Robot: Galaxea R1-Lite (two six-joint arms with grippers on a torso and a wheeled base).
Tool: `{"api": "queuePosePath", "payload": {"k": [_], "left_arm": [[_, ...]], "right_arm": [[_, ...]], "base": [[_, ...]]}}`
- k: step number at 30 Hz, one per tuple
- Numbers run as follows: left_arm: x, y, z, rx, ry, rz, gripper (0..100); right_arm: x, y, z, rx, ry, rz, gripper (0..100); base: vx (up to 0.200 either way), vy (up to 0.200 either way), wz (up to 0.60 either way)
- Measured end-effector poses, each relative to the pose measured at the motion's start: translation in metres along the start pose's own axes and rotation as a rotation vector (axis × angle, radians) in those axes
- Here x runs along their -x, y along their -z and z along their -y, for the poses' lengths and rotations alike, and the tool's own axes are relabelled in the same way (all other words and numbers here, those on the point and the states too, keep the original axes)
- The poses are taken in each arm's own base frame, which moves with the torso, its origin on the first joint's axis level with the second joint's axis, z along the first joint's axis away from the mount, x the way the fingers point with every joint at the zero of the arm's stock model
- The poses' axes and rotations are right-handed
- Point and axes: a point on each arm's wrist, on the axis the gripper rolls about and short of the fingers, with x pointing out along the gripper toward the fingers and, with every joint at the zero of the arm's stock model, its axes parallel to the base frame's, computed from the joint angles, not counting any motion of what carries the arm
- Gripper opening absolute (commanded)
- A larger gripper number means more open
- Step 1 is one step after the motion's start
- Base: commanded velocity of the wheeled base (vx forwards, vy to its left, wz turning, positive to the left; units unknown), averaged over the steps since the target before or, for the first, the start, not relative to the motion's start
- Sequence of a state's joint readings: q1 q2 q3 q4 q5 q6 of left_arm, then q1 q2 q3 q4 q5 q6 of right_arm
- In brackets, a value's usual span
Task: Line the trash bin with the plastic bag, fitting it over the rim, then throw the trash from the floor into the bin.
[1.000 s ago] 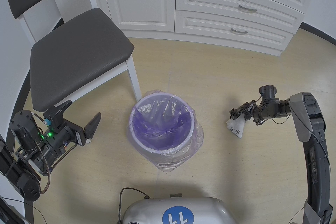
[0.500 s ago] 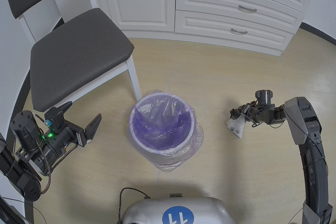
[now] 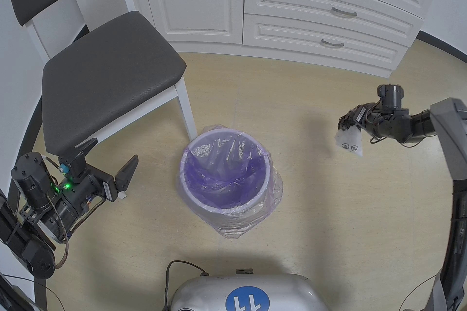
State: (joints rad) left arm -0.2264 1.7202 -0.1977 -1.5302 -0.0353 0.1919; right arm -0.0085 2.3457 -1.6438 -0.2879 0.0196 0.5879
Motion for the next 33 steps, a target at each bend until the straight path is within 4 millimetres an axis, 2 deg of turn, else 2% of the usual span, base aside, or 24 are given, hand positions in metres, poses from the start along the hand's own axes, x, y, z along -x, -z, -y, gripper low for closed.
{"api": "queuePosePath", "payload": {"k": [3, 7, 12, 17, 23, 33], "left_arm": [[0.001, -0.001, 0.000, 0.000, -0.001, 0.005, 100], [0.002, -0.003, -0.001, 0.000, -0.002, 0.013, 100], [0.003, -0.005, 0.000, -0.001, -0.002, 0.022, 100], [0.005, -0.008, 0.000, -0.002, -0.001, 0.036, 100], [0.007, -0.013, 0.001, -0.007, 0.011, 0.057, 100], [0.013, -0.019, 0.003, -0.009, 0.022, 0.082, 100]], "right_arm": [[0.041, -0.012, -0.019, 0.036, -0.046, 0.026, 0], [0.098, -0.013, -0.049, 0.091, -0.130, 0.055, 0], [0.166, 0.009, -0.091, 0.199, -0.254, 0.082, 0], [0.213, 0.034, -0.123, 0.273, -0.373, 0.173, 0], [0.241, 0.063, -0.141, 0.312, -0.461, 0.194, 0], [0.249, 0.106, -0.157, 0.339, -0.520, 0.237, 0]], "base": [[0.000, 0.000, 0.00], [0.000, 0.000, 0.00], [0.000, 0.000, 0.00], [0.000, 0.000, 0.00], [0.000, 0.000, 0.00], [0.000, 0.000, 0.00]]}}
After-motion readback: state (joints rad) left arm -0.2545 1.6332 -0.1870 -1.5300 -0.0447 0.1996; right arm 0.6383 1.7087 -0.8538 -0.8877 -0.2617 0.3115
